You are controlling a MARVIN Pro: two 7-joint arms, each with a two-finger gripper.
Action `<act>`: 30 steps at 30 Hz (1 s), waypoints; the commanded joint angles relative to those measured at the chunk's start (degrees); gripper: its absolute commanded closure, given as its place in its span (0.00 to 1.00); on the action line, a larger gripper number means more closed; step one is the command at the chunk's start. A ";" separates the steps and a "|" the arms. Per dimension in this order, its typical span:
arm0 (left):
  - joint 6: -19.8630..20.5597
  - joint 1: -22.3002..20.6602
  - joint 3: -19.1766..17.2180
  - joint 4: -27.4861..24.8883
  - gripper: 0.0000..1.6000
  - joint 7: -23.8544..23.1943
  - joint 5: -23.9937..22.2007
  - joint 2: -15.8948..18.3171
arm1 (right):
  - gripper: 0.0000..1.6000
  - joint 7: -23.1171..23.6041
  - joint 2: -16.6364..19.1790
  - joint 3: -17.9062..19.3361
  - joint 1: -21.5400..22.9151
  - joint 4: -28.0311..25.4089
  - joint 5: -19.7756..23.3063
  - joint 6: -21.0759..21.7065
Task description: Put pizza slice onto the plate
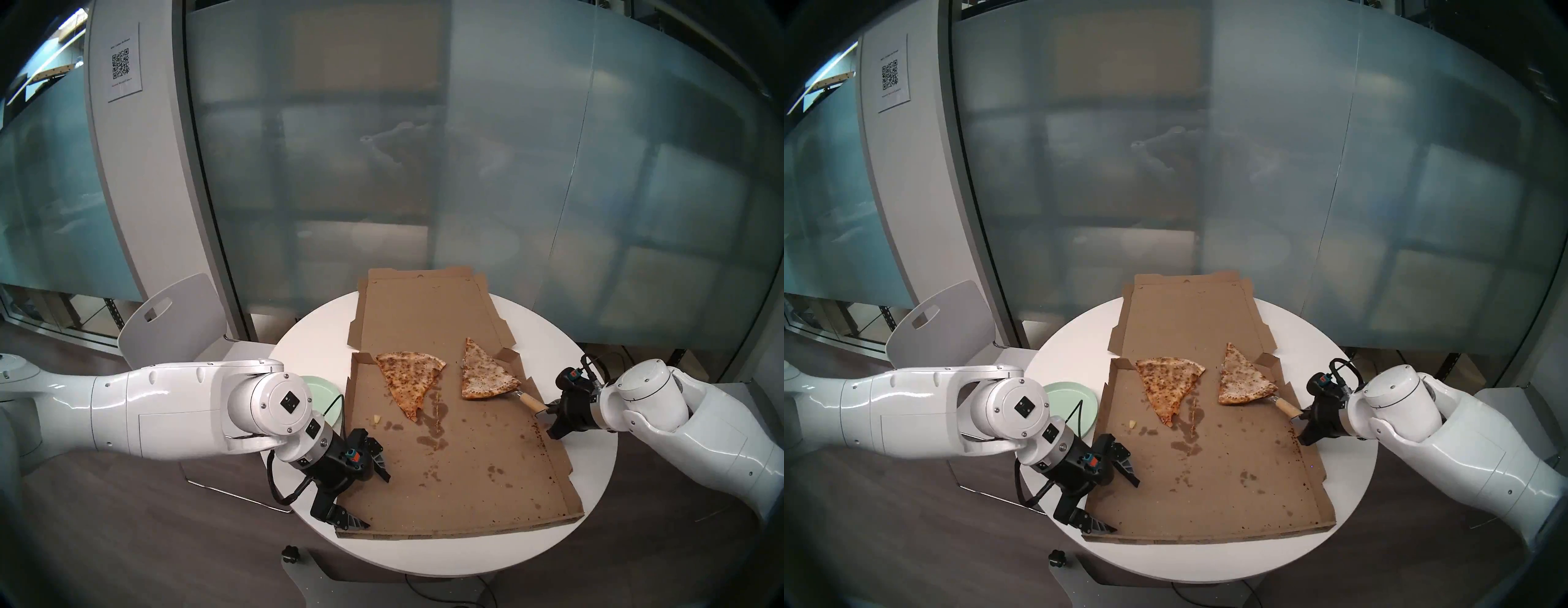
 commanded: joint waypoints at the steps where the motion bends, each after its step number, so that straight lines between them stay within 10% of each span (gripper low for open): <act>1: 0.26 -0.53 -0.53 -0.24 0.00 -0.01 -0.26 -0.18 | 1.00 -0.41 0.35 2.18 -0.89 -1.73 1.93 -1.65; 30: -0.59 -4.34 -6.12 1.06 0.00 -0.93 -5.44 5.93 | 1.00 3.41 2.29 5.32 -5.58 -8.40 7.12 -4.12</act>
